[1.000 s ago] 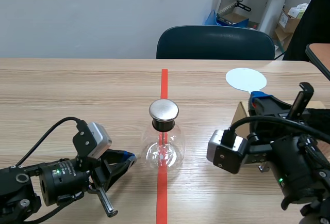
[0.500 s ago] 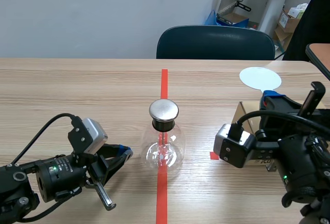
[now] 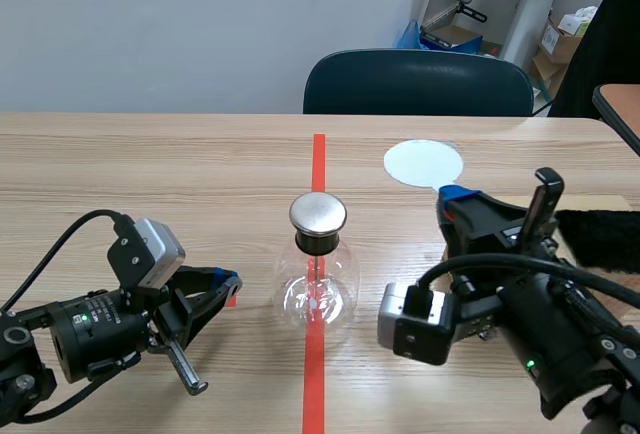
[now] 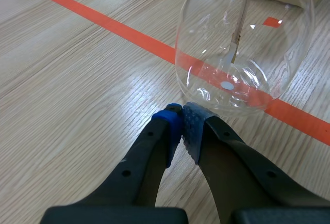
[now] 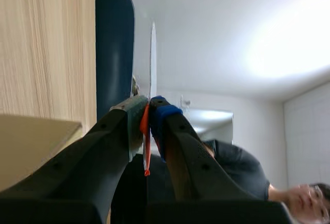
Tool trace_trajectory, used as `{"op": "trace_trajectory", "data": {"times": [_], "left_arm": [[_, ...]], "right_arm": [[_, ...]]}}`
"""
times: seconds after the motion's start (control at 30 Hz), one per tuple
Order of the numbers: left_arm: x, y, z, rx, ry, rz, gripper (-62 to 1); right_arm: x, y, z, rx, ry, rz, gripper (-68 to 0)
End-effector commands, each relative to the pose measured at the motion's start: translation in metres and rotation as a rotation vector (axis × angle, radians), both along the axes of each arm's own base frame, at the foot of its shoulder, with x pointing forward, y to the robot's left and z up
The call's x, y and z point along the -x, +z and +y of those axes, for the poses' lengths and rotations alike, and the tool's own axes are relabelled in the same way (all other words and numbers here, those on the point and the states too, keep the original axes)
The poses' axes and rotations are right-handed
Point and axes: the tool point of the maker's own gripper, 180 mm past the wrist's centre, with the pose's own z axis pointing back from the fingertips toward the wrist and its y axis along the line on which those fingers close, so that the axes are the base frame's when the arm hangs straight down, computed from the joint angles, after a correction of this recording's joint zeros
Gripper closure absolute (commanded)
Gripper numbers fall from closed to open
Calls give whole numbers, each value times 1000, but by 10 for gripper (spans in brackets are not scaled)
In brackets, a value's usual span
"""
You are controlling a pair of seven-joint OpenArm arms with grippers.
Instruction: Do the electroscope experiment
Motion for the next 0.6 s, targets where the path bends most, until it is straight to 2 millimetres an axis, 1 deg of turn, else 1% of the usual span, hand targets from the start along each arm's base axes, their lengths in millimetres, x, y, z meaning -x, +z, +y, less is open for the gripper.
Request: {"op": "trace_trajectory", "data": {"times": [0.0,0.23,0.57], "left_arm": [[-4,10,-4,31,3,-24,-27],[-4,10,-5,33,3,-25,-27],[-3,9,-6,34,3,-20,-27]], "right_arm": [[-2,8,4,-1,30,-29,-10],[14,5,29,2,195,-14,-10],[30,3,48,5,332,-1,-10]]}}
